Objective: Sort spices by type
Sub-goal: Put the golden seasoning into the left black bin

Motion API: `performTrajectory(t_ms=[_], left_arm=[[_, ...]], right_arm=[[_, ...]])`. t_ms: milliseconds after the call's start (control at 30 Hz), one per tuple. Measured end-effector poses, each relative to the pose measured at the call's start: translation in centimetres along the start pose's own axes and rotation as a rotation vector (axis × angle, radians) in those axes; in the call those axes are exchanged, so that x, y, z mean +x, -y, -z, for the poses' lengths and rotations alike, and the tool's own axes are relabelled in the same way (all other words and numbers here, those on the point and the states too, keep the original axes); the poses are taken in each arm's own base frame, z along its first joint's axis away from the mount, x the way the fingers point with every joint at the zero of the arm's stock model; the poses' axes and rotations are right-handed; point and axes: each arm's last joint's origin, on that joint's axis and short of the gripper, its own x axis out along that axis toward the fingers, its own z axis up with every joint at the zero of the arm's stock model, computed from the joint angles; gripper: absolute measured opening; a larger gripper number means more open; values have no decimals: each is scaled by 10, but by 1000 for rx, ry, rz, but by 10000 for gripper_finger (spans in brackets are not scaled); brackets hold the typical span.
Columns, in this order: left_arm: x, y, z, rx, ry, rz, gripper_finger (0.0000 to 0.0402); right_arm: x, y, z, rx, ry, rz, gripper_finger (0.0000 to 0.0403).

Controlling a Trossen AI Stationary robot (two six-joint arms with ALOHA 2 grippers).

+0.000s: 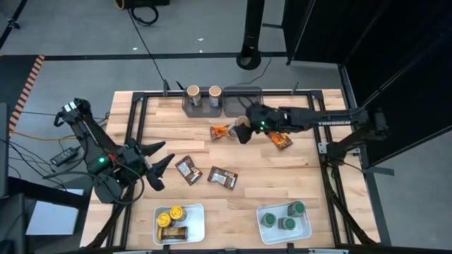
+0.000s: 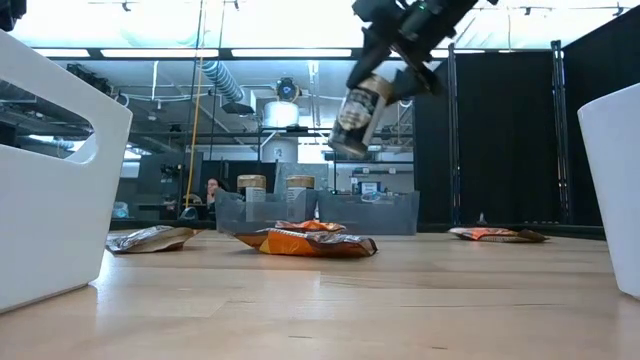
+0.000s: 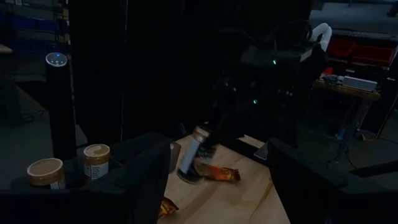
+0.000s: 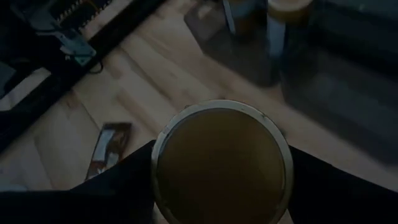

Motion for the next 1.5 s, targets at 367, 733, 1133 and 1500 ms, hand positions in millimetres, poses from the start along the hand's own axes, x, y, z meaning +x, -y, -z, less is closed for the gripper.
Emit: performTrajectory(t_ms=[367, 733, 1133, 1500], left_arm=[[0, 0, 0, 1, -1, 1, 269], [0, 0, 0, 3, -2, 3, 269], [0, 0, 0, 4, -2, 3, 269], [8, -2, 1, 19, 7, -36, 269]], right_arm=[[37, -18, -44, -111, -10, -30, 282], [76, -33, -65, -180, -63, -73, 282], [83, -16, -87, -130, -18, -76, 282], [108, 3, -97, -108, 25, -69, 282]])
